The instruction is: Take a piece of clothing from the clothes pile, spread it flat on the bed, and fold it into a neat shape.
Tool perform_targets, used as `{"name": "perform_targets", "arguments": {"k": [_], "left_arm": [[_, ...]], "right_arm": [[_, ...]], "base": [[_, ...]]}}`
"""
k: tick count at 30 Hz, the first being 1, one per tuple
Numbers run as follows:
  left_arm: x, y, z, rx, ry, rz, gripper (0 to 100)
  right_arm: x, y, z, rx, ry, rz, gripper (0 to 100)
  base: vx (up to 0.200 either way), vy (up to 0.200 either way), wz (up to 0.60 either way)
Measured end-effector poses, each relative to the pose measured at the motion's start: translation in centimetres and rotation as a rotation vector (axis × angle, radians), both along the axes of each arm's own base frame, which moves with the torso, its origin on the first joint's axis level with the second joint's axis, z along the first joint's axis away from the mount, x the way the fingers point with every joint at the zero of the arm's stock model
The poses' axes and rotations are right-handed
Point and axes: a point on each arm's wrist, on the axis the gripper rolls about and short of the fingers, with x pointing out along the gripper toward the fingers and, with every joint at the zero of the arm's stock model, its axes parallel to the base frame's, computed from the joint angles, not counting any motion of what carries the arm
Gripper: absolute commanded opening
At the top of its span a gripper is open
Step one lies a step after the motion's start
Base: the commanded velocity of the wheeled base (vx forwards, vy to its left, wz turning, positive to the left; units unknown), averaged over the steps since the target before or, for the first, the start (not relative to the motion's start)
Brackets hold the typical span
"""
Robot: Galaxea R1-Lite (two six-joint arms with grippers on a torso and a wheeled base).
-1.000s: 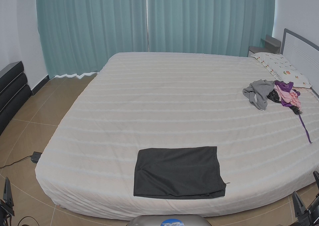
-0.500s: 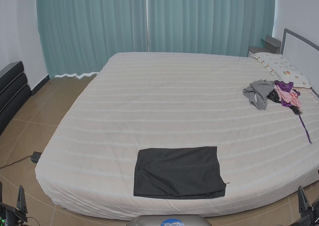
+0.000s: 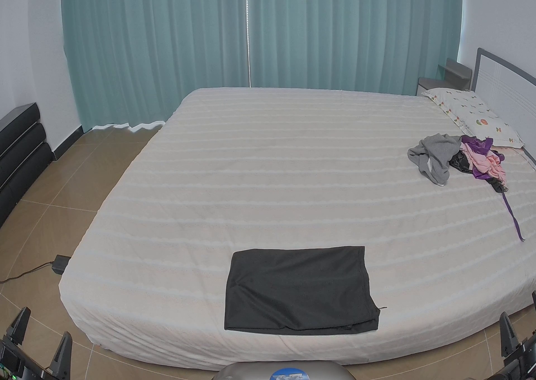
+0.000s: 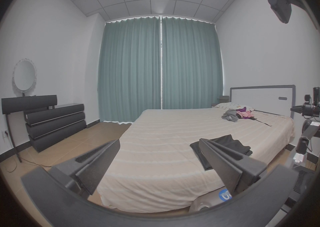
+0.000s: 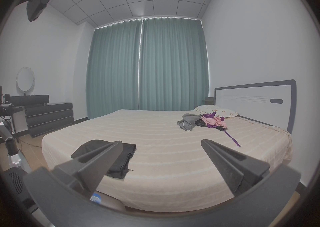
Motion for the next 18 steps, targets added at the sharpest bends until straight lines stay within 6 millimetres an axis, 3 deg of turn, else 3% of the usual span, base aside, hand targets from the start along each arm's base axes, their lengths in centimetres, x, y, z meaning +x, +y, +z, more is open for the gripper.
{"name": "perform_targets", "arguments": {"k": [18], "left_arm": [[0.07,-0.02,-0.11,0.001,-0.004,-0.006,100]], "right_arm": [[0.0,0.05,0.11,0.002,-0.009,0.027,100]], "base": [[0.0,0.0,0.0]]}}
